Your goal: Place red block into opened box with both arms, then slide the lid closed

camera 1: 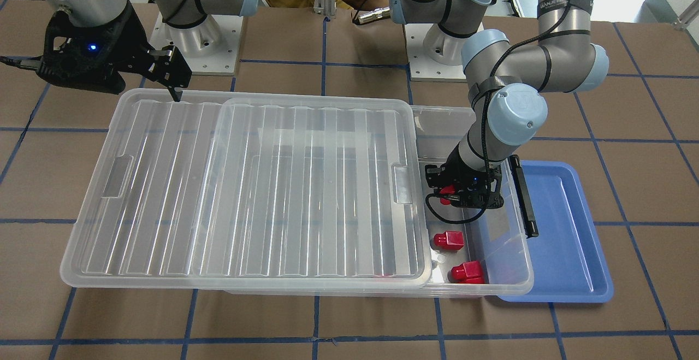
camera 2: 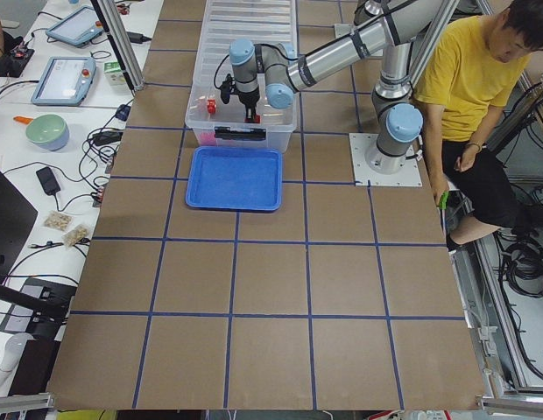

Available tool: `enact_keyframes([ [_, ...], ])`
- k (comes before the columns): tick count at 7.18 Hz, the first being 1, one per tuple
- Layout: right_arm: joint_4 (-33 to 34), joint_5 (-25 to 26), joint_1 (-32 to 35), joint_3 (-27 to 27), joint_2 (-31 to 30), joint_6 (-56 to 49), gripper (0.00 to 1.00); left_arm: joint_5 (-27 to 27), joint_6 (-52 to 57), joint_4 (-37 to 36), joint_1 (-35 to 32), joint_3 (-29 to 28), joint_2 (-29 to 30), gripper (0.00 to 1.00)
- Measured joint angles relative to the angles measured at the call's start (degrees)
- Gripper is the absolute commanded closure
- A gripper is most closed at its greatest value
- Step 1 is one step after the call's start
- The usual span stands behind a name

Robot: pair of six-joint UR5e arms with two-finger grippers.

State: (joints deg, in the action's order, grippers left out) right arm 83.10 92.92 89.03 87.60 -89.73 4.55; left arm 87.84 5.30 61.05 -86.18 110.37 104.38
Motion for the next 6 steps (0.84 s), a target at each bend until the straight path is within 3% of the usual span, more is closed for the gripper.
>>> enact_keyframes([
  [6,-0.05,-0.02,0.0,0.03,0.0,-0.18,0.0,-0.04,-0.45,-0.62,0.07,0.2,2.88,1.0],
])
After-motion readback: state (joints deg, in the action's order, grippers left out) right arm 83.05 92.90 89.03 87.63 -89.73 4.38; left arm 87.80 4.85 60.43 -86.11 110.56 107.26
